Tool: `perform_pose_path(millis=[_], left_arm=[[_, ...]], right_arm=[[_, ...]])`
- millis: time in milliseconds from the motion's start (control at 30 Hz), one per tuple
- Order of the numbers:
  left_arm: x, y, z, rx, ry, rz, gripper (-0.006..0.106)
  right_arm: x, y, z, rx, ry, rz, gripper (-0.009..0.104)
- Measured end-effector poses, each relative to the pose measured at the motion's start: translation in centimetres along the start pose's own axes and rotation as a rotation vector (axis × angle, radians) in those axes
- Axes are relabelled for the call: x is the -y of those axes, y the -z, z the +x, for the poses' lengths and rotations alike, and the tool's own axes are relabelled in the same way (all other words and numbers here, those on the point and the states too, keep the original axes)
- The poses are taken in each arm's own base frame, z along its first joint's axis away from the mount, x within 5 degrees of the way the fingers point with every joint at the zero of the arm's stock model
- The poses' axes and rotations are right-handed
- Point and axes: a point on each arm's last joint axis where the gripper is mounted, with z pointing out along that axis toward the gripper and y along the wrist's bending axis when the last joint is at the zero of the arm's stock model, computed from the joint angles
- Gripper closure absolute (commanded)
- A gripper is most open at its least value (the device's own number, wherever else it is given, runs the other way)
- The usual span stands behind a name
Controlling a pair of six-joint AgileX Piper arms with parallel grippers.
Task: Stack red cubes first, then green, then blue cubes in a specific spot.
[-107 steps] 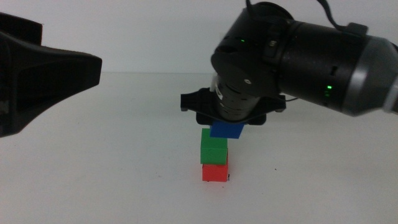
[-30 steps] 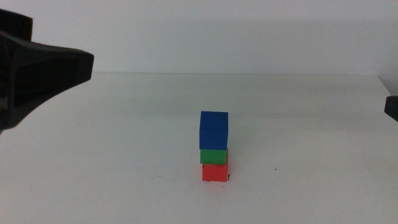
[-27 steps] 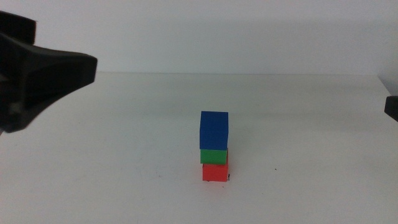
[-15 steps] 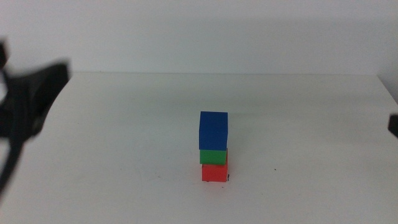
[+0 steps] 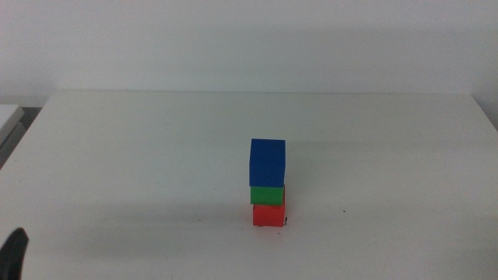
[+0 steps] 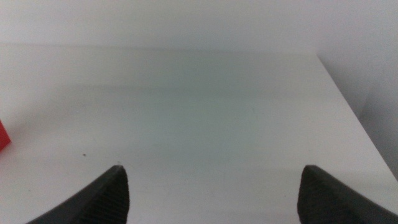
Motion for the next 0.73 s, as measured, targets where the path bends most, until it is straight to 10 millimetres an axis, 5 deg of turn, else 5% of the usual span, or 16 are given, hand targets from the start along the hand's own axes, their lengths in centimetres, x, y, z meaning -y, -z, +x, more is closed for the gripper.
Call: perform_pose_path(millis=[233, 733], left_arm=[[0.1, -0.6, 2.1, -0.044, 0.005, -0.004, 0.007], [0.1, -0.6, 1.9, -0.015, 0.022, -0.002, 0.007]], right_arm=[[0.1, -0.1, 0.1, 0.038, 0.018, 0.01, 0.002], [0.1, -0.1, 0.0, 0.047, 0.02, 0.012, 0.002]])
